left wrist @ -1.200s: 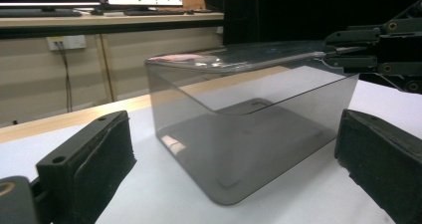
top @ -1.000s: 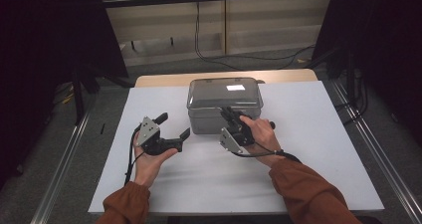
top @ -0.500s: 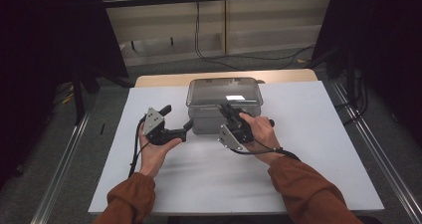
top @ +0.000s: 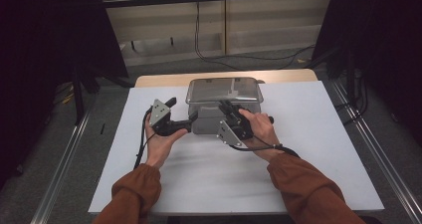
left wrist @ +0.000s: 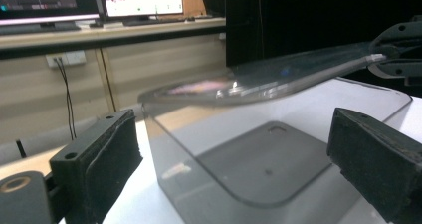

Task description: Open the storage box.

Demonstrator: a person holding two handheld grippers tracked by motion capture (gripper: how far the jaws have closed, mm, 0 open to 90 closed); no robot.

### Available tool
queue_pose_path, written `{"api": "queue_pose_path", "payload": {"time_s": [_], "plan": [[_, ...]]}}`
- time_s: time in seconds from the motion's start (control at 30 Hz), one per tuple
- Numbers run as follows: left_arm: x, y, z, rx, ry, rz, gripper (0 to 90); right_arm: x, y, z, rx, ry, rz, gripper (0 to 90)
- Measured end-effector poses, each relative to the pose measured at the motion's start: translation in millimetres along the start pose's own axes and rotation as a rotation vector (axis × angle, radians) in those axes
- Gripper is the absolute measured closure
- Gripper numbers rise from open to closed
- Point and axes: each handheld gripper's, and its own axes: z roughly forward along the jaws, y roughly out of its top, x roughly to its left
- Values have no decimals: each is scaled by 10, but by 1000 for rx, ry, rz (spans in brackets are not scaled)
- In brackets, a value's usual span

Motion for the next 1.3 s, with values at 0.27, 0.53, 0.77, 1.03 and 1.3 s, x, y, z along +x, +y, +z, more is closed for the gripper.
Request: {"api": "queue_pose_path", "payload": {"time_s": [0.27, 0.53, 0.77, 1.03, 1.3], "plan": [[31, 49, 131, -18, 27, 48, 73, -61, 9, 15, -1, -5, 9, 788], [23, 66, 221, -27, 15, 39, 121, -116, 11, 32, -3, -14, 21, 788], [-17, 72, 253, -33, 13, 98, 231, -109, 15, 34, -6, -12, 19, 786], [-21, 85, 294, -52, 29, 140, 284, -102, 12, 35, -4, -9, 29, 783], [-35, 80, 294, -61, 24, 188, 396, -60, -2, 44, -2, 10, 49, 764]]}}
